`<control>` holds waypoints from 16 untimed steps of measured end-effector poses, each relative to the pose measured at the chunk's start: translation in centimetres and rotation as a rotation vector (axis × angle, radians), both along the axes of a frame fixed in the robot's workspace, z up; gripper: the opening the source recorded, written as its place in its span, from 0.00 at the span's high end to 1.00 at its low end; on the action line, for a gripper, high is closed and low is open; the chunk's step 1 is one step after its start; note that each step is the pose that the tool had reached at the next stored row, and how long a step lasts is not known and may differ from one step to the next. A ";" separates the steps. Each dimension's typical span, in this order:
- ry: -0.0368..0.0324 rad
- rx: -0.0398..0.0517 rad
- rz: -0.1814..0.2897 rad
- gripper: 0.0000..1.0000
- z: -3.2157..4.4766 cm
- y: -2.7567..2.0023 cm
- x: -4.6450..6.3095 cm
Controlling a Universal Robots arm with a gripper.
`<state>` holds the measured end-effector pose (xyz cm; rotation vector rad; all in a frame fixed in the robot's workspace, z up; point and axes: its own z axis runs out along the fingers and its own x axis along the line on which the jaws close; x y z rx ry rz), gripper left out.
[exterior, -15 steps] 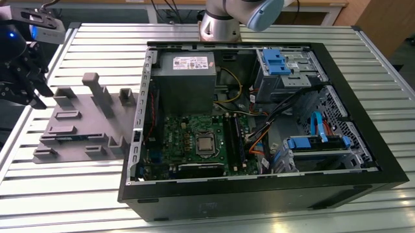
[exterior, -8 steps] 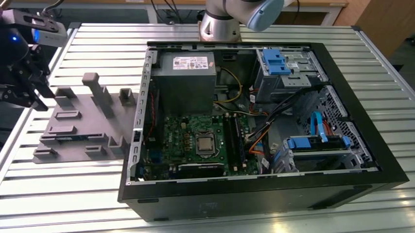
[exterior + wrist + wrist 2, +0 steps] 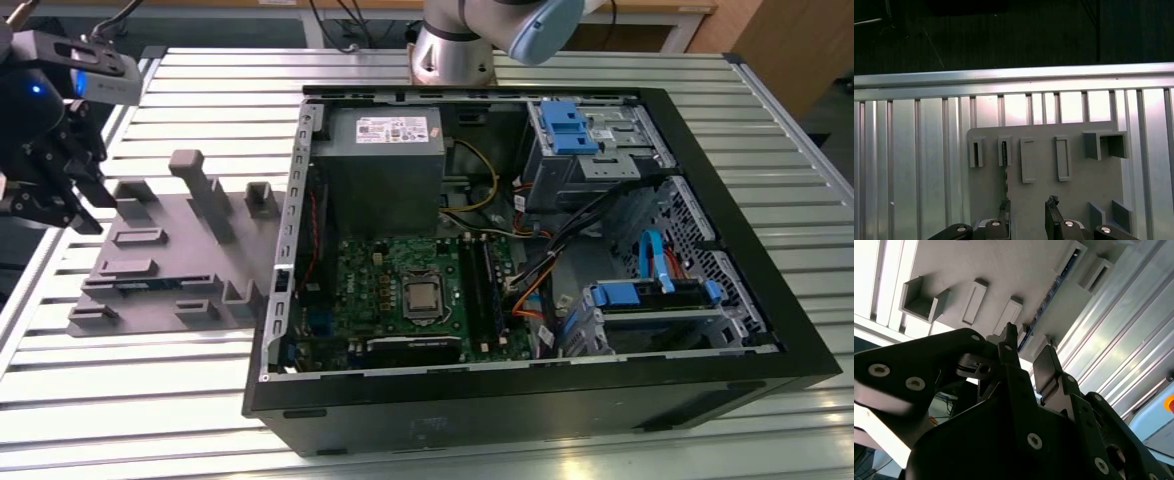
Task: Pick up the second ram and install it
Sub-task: 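Pick up the second ram and move it above second insertion slot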
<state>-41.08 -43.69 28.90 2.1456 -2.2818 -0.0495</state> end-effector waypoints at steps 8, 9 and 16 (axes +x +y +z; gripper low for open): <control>0.0001 -0.0028 0.000 0.59 -0.53 -0.03 0.0; 0.0001 -0.0028 0.000 0.59 -0.57 -0.02 0.0; 0.0000 -0.0028 0.000 0.59 -0.85 -0.02 0.0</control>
